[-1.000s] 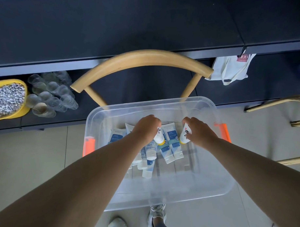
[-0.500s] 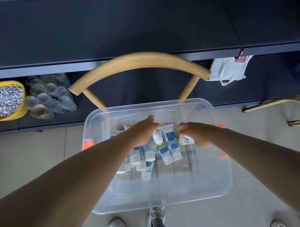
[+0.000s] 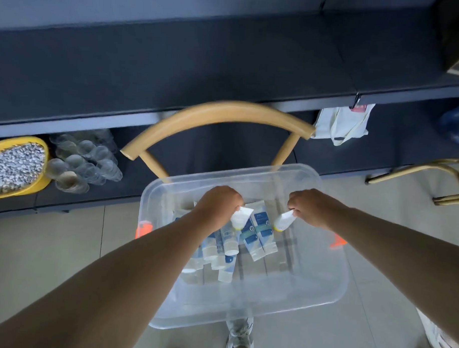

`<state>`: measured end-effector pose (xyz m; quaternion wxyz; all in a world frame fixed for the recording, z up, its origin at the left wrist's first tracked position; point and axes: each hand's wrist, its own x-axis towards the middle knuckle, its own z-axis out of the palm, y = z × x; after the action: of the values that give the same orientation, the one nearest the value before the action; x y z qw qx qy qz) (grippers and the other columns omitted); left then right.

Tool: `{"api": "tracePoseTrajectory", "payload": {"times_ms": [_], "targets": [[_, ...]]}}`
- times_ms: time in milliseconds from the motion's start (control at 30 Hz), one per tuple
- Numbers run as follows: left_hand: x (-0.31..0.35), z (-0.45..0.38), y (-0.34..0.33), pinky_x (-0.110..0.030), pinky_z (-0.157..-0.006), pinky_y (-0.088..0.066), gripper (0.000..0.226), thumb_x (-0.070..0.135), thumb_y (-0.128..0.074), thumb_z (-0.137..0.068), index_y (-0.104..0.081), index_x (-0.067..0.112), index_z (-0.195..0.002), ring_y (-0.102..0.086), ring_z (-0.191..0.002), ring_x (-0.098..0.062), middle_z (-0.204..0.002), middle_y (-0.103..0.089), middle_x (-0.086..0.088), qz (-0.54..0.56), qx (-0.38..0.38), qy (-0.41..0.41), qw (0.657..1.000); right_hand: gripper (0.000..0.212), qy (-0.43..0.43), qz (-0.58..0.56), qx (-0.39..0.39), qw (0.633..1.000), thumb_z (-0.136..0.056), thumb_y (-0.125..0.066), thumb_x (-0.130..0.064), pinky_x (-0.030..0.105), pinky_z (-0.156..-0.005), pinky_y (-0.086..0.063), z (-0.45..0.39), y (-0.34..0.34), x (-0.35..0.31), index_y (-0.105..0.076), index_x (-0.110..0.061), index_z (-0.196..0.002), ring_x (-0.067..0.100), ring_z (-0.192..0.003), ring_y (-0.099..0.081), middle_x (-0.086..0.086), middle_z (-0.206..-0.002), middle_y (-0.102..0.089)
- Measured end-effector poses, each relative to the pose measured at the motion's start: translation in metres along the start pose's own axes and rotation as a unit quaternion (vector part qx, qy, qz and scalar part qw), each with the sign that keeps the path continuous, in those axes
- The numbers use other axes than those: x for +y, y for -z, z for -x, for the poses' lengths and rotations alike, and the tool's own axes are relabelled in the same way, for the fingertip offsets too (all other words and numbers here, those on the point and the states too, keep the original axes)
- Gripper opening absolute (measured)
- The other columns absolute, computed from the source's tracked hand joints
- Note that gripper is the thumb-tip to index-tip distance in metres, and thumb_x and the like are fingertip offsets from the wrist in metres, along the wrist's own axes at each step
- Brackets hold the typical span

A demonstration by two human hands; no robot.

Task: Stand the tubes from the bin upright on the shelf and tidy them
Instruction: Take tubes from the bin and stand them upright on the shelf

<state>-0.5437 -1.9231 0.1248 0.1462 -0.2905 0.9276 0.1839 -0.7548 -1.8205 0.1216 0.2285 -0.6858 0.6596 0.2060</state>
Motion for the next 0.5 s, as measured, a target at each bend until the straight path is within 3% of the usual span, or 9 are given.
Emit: {"api": "tracePoseTrajectory", "payload": {"times_ms": [133,233,333,400,500], "targets": [[0.002,0.022,0.047,-0.028,-0.071,-0.038,0.022,0.006,-0.042,-0.091,-0.065,0.007,-0.09,-0.058,-0.088,-0.022,-0.094,-0.064,-0.006,-0.027,0.022,-0.001,0.999,0.022,-0.014,-0.036,0.044,0.998,-0.097,-0.045,-0.017,0.026,-0.086,-0.037,0.041,0.055,-0.006,-0.063,-0.009,-0.106,0.02,-0.107,-0.056,0.002,-0.114,-0.057],[0.004,0.049,0.097,-0.031,-0.079,-0.045,0.021,0.006,-0.043,-0.094,-0.063,0.007,-0.101,-0.06,-0.097,-0.023,-0.104,-0.063,-0.006,-0.056,0.058,0.009,0.997,0.023,-0.059,-0.082,0.085,0.991,-0.097,-0.045,-0.02,0.028,-0.09,-0.039,0.075,0.102,-0.014,-0.063,-0.013,-0.11,0.019,-0.112,-0.055,0.0,-0.117,-0.058],[0.009,0.082,0.166,-0.032,-0.08,-0.047,0.018,0.006,-0.044,-0.094,-0.059,0.011,-0.103,-0.061,-0.099,-0.022,-0.106,-0.062,-0.005,-0.071,0.106,0.033,0.991,0.017,-0.12,-0.143,0.141,0.972,-0.095,-0.047,-0.026,0.015,-0.074,-0.039,0.118,0.154,-0.026,-0.053,-0.031,-0.08,0.008,-0.097,-0.056,-0.012,-0.094,-0.053],[0.013,0.107,0.222,-0.034,-0.082,-0.049,0.02,0.007,-0.043,-0.095,-0.059,0.011,-0.105,-0.062,-0.099,-0.024,-0.107,-0.063,-0.005,-0.064,0.147,0.037,0.986,0.02,-0.132,-0.164,0.196,0.958,-0.095,-0.05,-0.026,0.01,-0.066,-0.032,0.148,0.198,-0.038,-0.054,-0.037,-0.078,0.005,-0.092,-0.054,-0.013,-0.091,-0.052],[0.018,0.145,0.304,-0.035,-0.082,-0.048,0.021,0.006,-0.043,-0.093,-0.061,0.01,-0.103,-0.061,-0.097,-0.025,-0.105,-0.063,-0.006,-0.043,0.222,0.029,0.974,0.014,-0.133,-0.19,0.293,0.927,-0.09,-0.059,-0.02,0.009,-0.067,-0.031,0.189,0.27,-0.052,-0.069,-0.011,-0.094,0.014,-0.097,-0.06,-0.001,-0.095,-0.063]]}}
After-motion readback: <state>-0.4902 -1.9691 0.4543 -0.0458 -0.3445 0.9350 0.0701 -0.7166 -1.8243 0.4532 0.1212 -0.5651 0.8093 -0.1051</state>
